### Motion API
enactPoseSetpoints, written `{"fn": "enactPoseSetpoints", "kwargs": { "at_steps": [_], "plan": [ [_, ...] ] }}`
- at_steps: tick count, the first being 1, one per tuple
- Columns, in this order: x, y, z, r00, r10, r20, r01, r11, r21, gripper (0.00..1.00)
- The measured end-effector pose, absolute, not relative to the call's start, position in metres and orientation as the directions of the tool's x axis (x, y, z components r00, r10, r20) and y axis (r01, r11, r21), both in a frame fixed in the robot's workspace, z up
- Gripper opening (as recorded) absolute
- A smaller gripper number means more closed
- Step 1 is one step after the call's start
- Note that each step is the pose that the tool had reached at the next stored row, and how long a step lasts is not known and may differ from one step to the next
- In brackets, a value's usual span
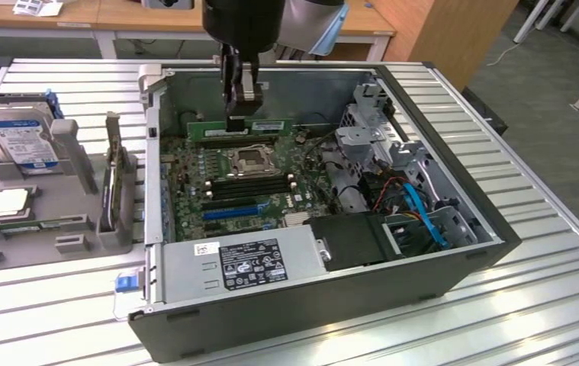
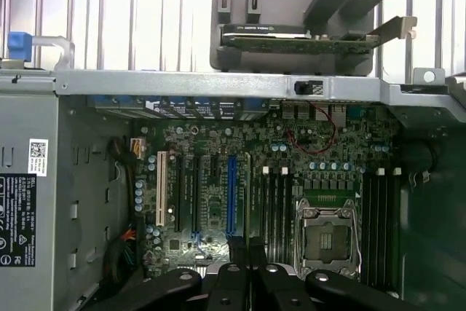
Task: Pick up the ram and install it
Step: 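Pick up the ram and move it above insertion slot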
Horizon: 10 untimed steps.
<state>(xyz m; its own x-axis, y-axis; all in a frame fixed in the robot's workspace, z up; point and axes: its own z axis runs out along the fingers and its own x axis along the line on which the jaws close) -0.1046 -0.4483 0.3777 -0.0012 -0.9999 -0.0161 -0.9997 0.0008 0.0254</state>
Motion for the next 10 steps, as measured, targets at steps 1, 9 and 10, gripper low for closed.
{"fn": "enactPoseSetpoints", "kwargs": {
  "at_steps": [1, 9, 10],
  "plan": [
    [-0.1046, -0.4483, 0.3777, -0.001, -1.000, -0.016, -1.000, 0.001, 0.025, 0.12],
    [-0.1040, -0.4483, 0.3776, -0.041, -0.999, -0.016, -0.999, 0.041, 0.025, 0.12],
    [-0.1039, -0.4483, 0.3776, -0.049, -0.999, -0.016, -0.999, 0.048, 0.025, 0.12]
  ]
}}
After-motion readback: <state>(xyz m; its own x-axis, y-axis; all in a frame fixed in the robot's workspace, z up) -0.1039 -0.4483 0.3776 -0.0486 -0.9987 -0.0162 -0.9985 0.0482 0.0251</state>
